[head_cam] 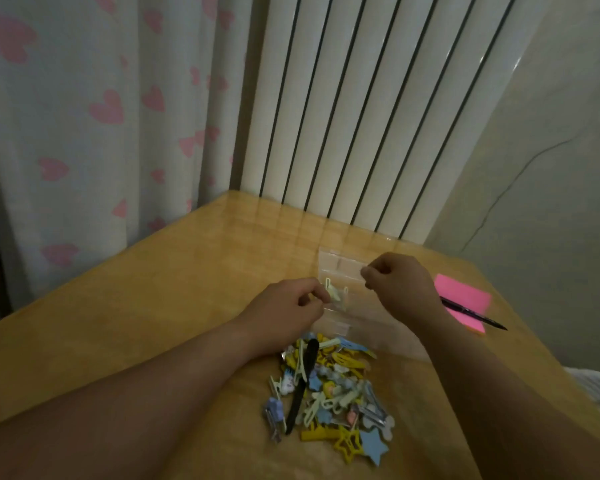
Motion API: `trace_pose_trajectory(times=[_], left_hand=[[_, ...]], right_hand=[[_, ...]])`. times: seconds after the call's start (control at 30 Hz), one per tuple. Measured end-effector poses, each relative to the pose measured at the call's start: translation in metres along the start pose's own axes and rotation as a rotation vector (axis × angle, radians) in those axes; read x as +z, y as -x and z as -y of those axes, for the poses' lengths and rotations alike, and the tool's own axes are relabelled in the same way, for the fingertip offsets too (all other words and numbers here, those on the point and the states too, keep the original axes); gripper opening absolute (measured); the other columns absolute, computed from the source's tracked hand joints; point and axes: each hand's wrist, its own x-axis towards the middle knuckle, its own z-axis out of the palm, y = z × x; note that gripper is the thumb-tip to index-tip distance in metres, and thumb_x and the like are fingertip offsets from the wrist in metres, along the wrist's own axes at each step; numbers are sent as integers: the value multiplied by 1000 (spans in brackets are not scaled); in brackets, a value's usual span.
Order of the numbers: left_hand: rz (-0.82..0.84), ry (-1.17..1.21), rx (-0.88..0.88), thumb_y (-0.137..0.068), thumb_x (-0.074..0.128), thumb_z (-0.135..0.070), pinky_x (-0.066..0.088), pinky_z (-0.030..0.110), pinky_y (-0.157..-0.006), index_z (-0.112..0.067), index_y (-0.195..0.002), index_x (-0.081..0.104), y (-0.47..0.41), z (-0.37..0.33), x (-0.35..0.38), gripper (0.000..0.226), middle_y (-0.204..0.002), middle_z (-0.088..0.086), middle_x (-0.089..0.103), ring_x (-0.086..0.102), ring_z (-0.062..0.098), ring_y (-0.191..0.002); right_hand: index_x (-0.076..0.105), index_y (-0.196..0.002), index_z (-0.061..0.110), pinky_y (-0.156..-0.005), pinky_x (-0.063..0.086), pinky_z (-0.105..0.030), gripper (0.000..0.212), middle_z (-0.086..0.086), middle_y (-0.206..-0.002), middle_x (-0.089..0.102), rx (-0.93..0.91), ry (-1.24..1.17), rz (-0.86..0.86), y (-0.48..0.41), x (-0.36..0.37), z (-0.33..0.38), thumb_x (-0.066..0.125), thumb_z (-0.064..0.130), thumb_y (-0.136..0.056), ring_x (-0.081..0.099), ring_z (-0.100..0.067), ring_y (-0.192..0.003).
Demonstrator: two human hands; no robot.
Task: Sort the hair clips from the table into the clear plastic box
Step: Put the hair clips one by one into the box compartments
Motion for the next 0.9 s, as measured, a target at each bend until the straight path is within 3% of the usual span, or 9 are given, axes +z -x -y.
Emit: trace_pose_trajectory(times=[0.07, 0.2, 0.33, 0.5, 0.7, 0.8, 0.9], left_hand=[[-10, 10, 4, -103, 57, -26, 44, 36, -60, -35, -116, 69, -1, 0, 0, 19, -83, 10, 64, 52, 14, -62], [-13, 31, -18, -103, 58, -25, 48, 34, -59, -35, -123, 65, -2, 1, 0, 23, -90, 9, 64, 56, 15, -66], [-16, 26, -20, -103, 58, -24, 50, 31, -60, -32, -123, 66, -3, 1, -1, 23, -90, 5, 64, 58, 14, -68], [-20, 21, -17, -103, 59, -23, 47, 27, -60, -30, -123, 68, -3, 2, -2, 23, -87, 2, 62, 55, 8, -66], [-8, 22, -20, -104, 60, -24, 43, 27, -62, -32, -123, 67, -3, 3, -2, 22, -84, -3, 61, 51, 3, -62], [-4, 29, -21, -104, 59, -28, 45, 31, -64, -34, -122, 66, -3, 5, -1, 20, -85, -2, 61, 51, 7, -65], [3, 39, -25, -105, 59, -29, 44, 29, -61, -34, -123, 65, -3, 6, -1, 20, -85, -3, 61, 49, 5, -61]], right_hand=[[73, -92, 28, -70, 58, -34, 11, 11, -84, 73, -126, -63, -35, 31, -11, 10, 68, 35, -98, 67, -6, -78], [73, -103, 37, -75, 54, -20, 10, 21, -94, 69, -316, 10, 189, 85, -16, 26, 68, 30, -99, 63, 3, -86], [66, -118, 39, -80, 54, -24, 25, 19, -113, 65, -424, 241, 288, 99, -3, 32, 64, 23, -99, 61, -2, -95], [57, -120, 38, -81, 56, -36, 29, 15, -114, 63, -524, 331, 279, 101, 1, 36, 60, 21, -96, 63, -11, -100], [58, -133, 35, -85, 55, -32, 32, 11, -120, 57, -516, 360, 321, 99, -3, 27, 56, 22, -104, 62, -13, -102], [64, -117, 36, -82, 52, -26, 17, 17, -107, 58, -437, 265, 297, 94, -18, 22, 55, 28, -106, 58, -4, -94], [69, -101, 32, -72, 48, -23, 9, 16, -93, 66, -272, -9, 169, 81, -32, 18, 63, 27, -103, 60, 1, -85]])
